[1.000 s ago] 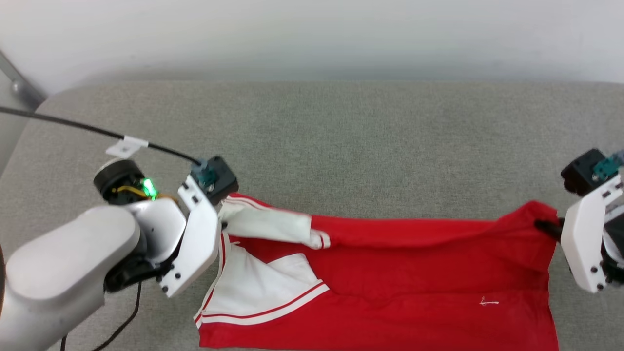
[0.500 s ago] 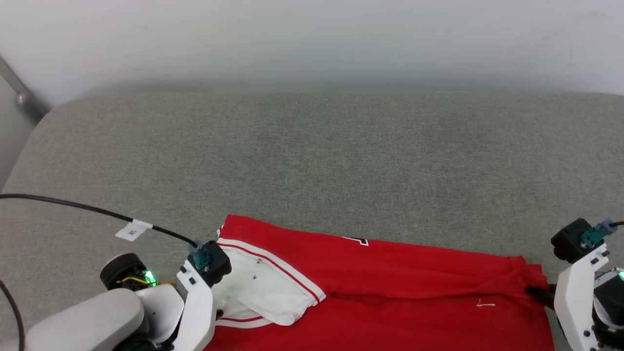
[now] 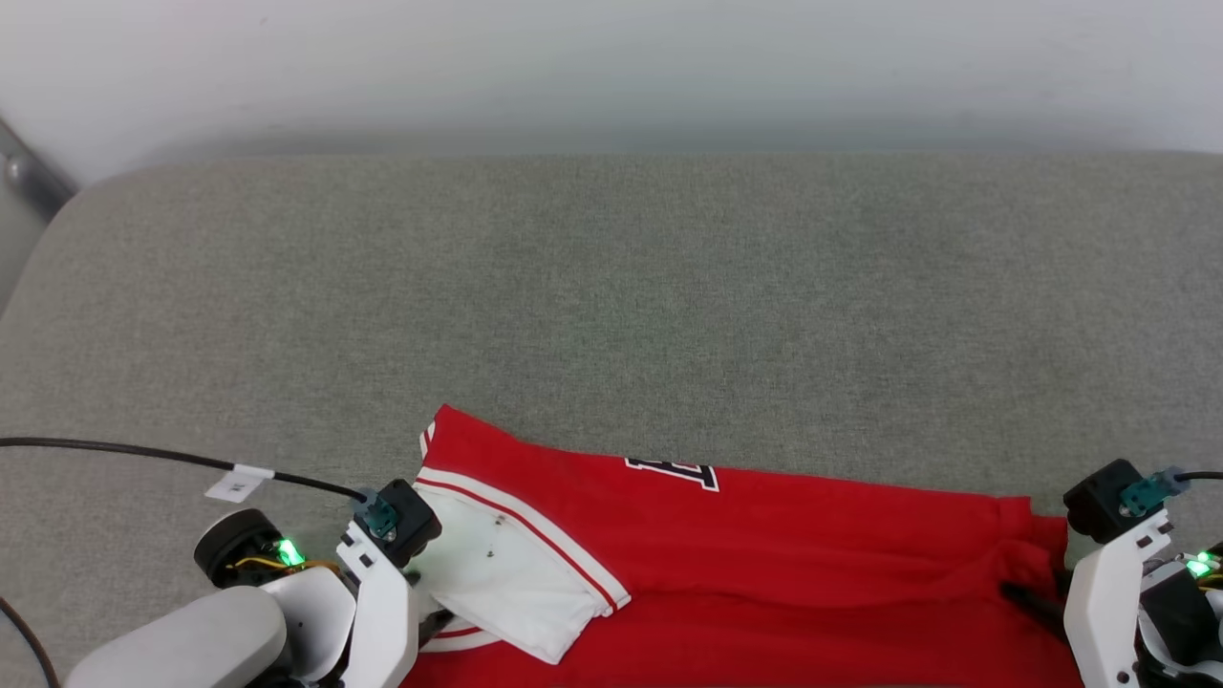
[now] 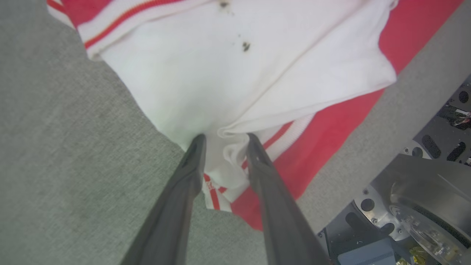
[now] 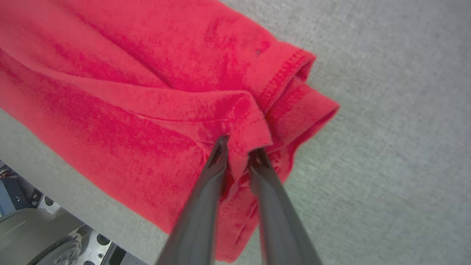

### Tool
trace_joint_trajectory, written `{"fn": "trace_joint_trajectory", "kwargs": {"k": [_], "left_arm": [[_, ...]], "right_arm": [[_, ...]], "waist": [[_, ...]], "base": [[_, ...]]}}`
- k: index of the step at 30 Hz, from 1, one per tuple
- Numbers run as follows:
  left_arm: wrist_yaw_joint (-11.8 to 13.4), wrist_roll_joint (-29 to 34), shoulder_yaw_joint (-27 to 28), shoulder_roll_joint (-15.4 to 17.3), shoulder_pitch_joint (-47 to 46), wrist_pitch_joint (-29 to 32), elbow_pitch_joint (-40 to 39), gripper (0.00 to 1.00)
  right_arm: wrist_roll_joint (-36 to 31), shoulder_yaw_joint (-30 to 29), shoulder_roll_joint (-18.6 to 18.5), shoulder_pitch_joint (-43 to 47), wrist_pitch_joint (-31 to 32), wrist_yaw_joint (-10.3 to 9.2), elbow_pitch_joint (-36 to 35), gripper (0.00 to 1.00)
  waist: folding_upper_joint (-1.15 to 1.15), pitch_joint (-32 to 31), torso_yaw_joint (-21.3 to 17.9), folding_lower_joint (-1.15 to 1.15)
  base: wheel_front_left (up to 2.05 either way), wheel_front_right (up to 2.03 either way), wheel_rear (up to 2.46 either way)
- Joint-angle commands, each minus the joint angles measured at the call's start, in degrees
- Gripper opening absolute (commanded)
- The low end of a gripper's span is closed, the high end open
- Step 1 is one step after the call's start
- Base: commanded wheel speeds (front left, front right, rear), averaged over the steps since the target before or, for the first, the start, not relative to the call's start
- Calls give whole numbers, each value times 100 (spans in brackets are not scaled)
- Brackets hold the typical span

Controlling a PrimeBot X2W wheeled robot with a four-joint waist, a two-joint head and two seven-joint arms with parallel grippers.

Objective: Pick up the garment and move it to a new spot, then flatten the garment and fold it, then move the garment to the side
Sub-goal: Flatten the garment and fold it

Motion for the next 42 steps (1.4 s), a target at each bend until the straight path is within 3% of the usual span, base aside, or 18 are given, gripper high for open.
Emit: {"fn": "trace_joint_trajectory", "kwargs": {"k": [1, 3, 6, 12, 18, 26, 31, 42], "left_arm": [[56, 43, 48, -9, 105, -134, -43, 100], [182, 157, 170, 48, 132, -511, -185, 100], [581, 389, 383, 188, 260, -1177, -458, 100], [1694, 846, 832, 315, 584, -2508, -794, 100], [2673, 1058, 1252, 86, 966, -3575, -715, 100], [3565, 1550, 2217, -438, 1530, -3832, -785, 100], [3710, 2056, 3044, -830, 2085, -3834, -921, 100], [3264, 3085, 4259, -1839, 3015, -3831, -866, 100]], "right_arm": [[44, -30, 49, 106, -107, -4, -45, 100], [-19, -146, -94, 143, -359, -4, -184, 100], [-16, -462, -231, 331, -745, -3, -451, 100], [-57, -1692, -280, 885, -1360, -4, -752, 100], [-100, -3068, 327, 1643, -1595, -3, -520, 100], [65, -3777, 1318, 2228, -1183, -3, -324, 100], [162, -3744, 1636, 2257, -804, -3, -152, 100], [528, -2821, 1870, 2305, 90, 5, -119, 100]], "waist": [[0, -74, -1, 0], [0, -171, 1, 0], [0, -298, -16, 0], [0, -346, -25, 0], [0, -222, 32, 0], [0, -68, 124, 0], [0, 33, 200, 0], [0, 105, 329, 0]], "base": [[0, 0, 0], [0, 0, 0], [0, 0, 0], [0, 0, 0], [0, 0, 0], [0, 0, 0], [0, 0, 0], [0, 0, 0]]}}
